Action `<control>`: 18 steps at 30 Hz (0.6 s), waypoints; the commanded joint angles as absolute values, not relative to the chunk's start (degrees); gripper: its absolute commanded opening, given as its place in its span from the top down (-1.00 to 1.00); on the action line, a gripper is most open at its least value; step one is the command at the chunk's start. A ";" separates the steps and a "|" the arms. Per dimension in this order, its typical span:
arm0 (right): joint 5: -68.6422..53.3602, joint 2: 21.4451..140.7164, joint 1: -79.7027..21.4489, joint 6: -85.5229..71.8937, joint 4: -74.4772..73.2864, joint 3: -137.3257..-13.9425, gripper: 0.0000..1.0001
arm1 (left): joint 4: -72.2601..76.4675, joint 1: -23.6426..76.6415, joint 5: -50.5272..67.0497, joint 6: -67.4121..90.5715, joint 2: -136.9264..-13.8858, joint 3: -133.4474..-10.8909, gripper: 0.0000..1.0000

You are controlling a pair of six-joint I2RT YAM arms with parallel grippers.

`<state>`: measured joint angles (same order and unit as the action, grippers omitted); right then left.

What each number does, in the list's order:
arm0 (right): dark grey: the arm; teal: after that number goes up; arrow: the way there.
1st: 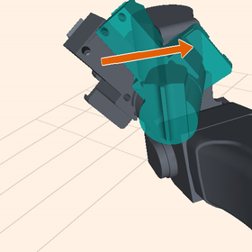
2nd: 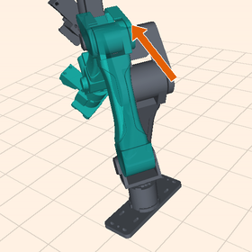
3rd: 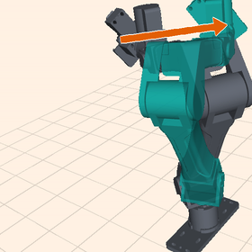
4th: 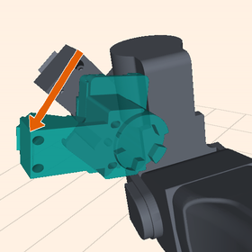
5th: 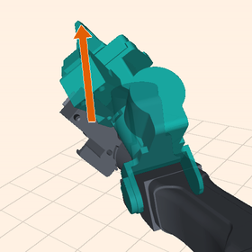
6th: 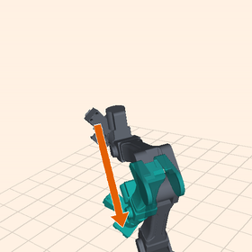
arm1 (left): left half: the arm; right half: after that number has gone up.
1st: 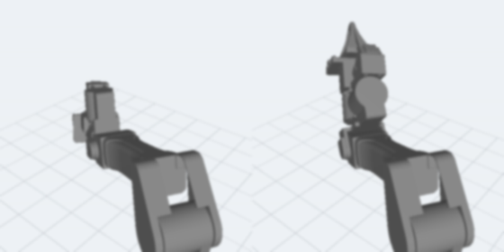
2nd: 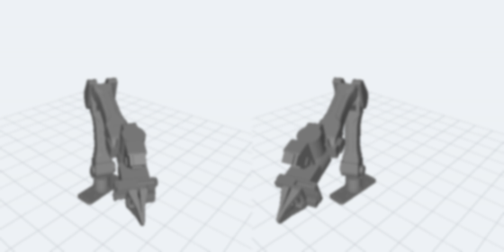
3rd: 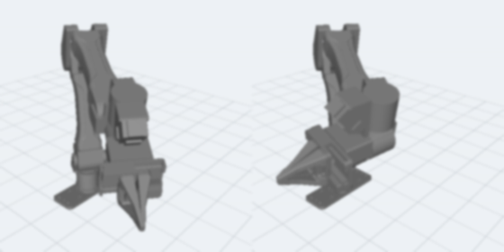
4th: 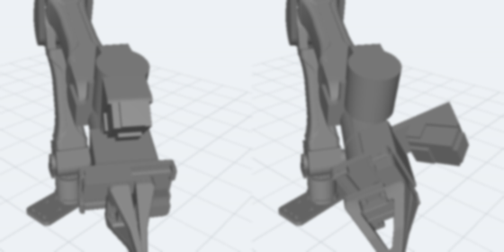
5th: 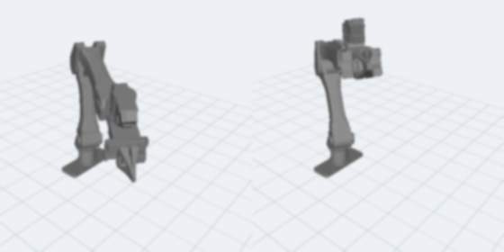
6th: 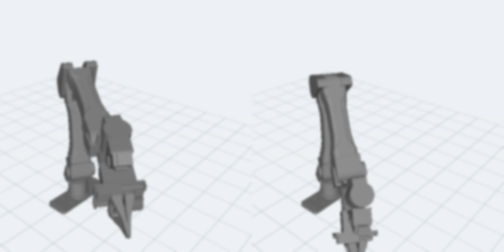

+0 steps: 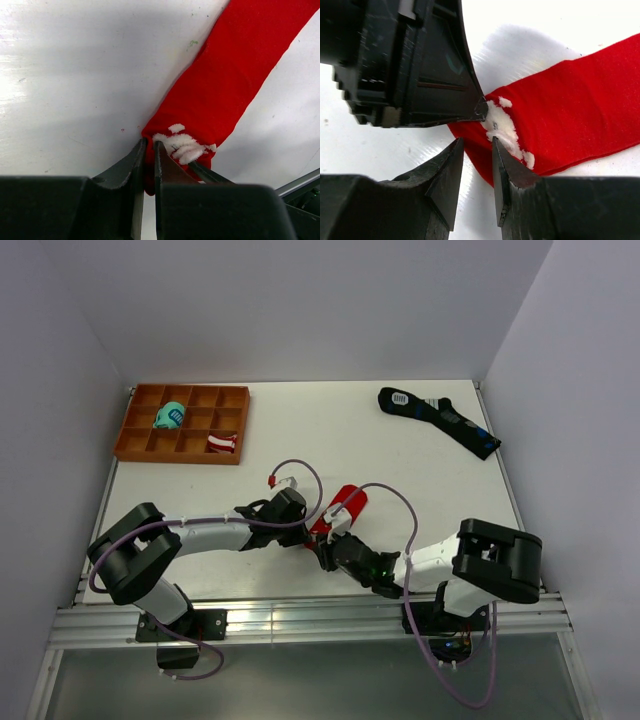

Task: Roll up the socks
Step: Roll the sock at the center of the board.

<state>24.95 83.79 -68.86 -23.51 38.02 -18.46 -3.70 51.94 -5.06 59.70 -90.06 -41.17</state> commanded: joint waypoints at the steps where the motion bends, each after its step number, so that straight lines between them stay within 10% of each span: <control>1: 27.60 85.51 -69.26 -22.59 37.97 -20.39 0.26 | -12.30 52.12 -3.87 58.01 -92.29 -40.25 1.00; 18: 29.09 88.51 -71.10 -28.12 35.08 -18.90 0.24 | -14.32 52.12 -5.01 58.62 -92.02 -41.31 1.00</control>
